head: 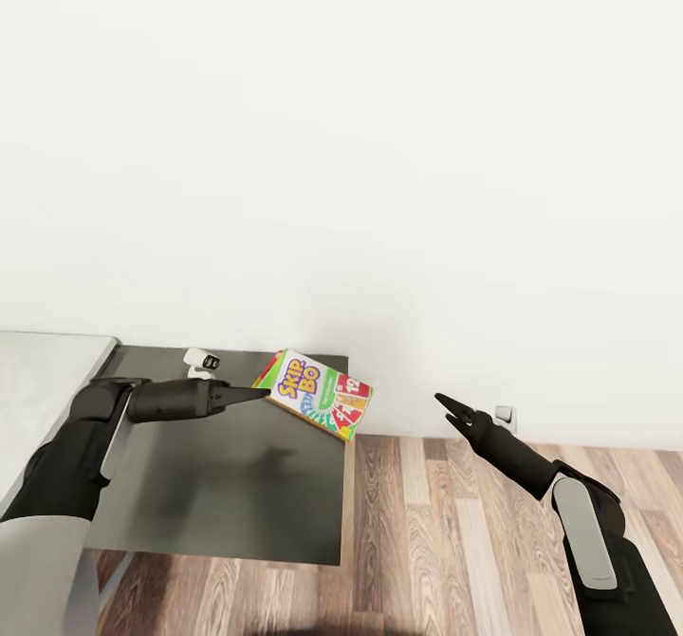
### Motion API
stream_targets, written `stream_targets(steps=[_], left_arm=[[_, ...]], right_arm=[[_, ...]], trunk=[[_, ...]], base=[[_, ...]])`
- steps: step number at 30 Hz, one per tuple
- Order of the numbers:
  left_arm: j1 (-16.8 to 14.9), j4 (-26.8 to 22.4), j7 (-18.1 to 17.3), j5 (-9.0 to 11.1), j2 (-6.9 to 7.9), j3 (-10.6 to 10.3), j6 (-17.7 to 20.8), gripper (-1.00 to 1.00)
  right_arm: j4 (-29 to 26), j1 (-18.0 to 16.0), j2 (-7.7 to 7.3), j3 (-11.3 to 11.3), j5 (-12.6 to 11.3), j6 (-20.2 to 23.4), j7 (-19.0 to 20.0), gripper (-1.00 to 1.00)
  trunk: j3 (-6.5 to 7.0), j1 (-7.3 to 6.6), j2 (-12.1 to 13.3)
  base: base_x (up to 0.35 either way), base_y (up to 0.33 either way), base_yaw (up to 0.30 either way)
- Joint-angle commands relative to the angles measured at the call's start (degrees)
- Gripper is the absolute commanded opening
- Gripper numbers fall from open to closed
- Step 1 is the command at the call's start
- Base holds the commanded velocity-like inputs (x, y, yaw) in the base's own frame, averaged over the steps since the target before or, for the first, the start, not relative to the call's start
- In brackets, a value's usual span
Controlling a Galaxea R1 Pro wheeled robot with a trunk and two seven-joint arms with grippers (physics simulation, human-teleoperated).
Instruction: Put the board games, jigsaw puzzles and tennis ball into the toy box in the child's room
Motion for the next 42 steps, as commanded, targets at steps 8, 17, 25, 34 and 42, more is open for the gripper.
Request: stream_targets(steps=[8, 17, 25, 34, 42], left_arm=[[0.0, 0.0, -0.2, 0.0, 0.02, 0.0, 0.6, 1.00], [0.0, 0.2, -0.2, -0.1, 0.02, 0.1, 0.6, 1.00], [0.0, 0.2, -0.2, -0.1, 0.02, 0.1, 0.6, 1.00], [0.0, 0.2, -0.2, -0.1, 0.02, -0.1, 0.6, 1.00], [0.0, 0.3, -0.2, -0.1, 0.10, 0.4, 0.6, 1.00]], right_arm=[[0.0, 0.0, 0.04, -0.1, -0.1, 0.3, 0.1, 1.00], [0.0, 0.0, 0.01, -0.2, 0.0, 0.3, 0.7, 1.00], [0.1, 0.0, 0.02, -0.2, 0.0, 0.2, 1.2, 1.00], [0.1, 0.0, 0.00, -0.3, 0.0, 0.4, 1.3, 1.00], [0.1, 0.0, 0.00, -0.3, 0.1, 0.3, 1.3, 1.00]], trunk=[[0.69, 0.02, -0.1], [1.54, 0.02, -0.1], [2.29, 0.02, -0.1], [3.14, 0.02, -0.1], [3.90, 0.02, -0.1]], base=[[0.000, 0.000, 0.000], [0.000, 0.000, 0.000], [0.000, 0.000, 0.000], [0.000, 0.000, 0.000], [0.000, 0.000, 0.000]])
